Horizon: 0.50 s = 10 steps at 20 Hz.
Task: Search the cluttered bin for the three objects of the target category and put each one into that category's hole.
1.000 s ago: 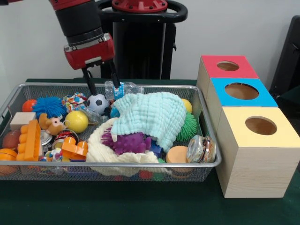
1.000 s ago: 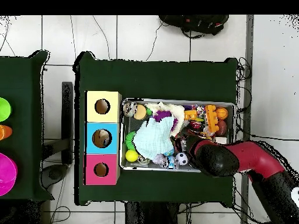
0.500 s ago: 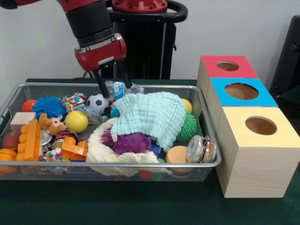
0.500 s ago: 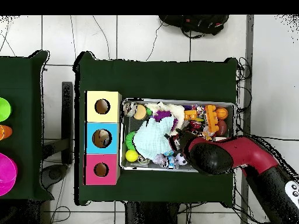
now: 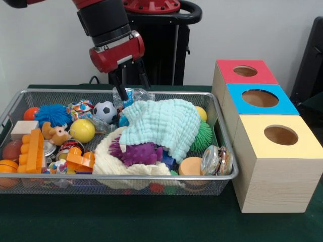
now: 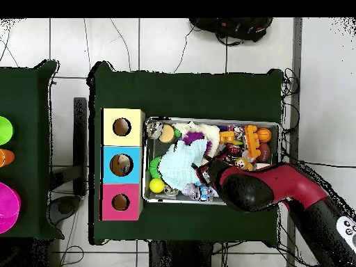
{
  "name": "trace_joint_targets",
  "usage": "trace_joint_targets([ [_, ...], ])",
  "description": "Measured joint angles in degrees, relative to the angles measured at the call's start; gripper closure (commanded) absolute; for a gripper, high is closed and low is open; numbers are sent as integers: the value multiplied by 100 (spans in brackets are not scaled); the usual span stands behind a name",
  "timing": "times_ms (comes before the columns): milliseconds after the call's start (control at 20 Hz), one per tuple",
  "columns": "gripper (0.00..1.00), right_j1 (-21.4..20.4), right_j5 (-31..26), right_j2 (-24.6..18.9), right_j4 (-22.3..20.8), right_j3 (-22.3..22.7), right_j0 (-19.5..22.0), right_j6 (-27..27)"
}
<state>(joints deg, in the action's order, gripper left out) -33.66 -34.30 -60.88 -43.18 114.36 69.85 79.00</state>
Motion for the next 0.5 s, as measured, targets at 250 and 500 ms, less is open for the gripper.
trace_joint_targets([
  [250, 0, -274, -1, 0, -12, 194, 29, 0],
  [500, 0, -690, -9, 60, -11, 212, 23, 0],
])
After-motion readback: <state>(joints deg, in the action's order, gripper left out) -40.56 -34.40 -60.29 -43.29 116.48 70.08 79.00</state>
